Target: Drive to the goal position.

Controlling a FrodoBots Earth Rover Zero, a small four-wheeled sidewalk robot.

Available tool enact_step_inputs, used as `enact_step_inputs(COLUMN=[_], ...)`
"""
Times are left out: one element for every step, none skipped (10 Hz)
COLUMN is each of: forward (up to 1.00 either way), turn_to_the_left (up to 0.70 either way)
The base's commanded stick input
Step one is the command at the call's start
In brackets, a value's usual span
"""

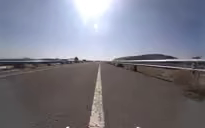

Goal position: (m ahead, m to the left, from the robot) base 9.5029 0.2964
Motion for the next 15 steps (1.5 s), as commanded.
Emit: enact_step_inputs(forward=[0.7, 0.7, 0.7, 0.7, 0.7, 0.7, 0.7, 0.7, 0.7, 0.7, 0.7, 0.7, 0.7, 0.7, 0.7], turn_to_the_left=[0.0, 0.0, 0.0, 0.0, 0.0, 0.0, 0.0, 0.0, 0.0, 0.0, 0.0, 0.0, 0.0, 0.0, 0.0])
